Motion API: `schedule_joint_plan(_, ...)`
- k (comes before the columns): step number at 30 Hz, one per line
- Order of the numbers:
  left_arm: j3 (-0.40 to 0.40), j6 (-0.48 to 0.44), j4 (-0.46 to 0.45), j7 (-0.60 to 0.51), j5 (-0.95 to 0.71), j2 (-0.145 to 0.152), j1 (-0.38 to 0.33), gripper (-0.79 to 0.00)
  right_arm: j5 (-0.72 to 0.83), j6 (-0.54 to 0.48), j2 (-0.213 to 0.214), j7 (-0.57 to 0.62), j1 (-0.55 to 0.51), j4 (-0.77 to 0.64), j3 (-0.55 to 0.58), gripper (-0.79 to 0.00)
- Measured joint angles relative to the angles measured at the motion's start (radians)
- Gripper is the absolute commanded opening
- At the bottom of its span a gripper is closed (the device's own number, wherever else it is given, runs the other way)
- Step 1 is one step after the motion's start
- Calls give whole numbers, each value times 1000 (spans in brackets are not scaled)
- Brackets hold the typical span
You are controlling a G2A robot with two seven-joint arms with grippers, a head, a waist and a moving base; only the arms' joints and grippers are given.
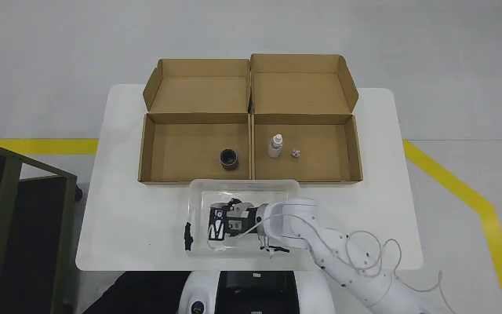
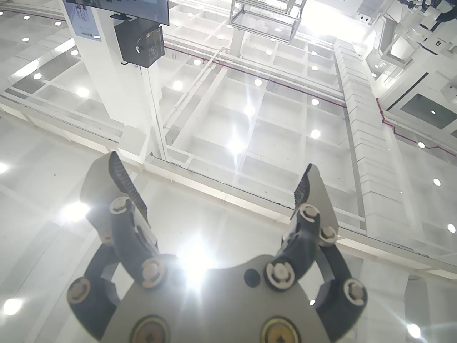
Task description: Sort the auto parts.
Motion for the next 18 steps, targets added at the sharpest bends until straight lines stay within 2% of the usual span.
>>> schedule_joint_plan(10,0,0,0,0,0,0,0,0,79,-61,29,-43,-63,-120,98,-785)
schedule_joint_plan(18,0,0,0,0,0,0,0,0,199,-115,57,-115,-121,-231,231,-785)
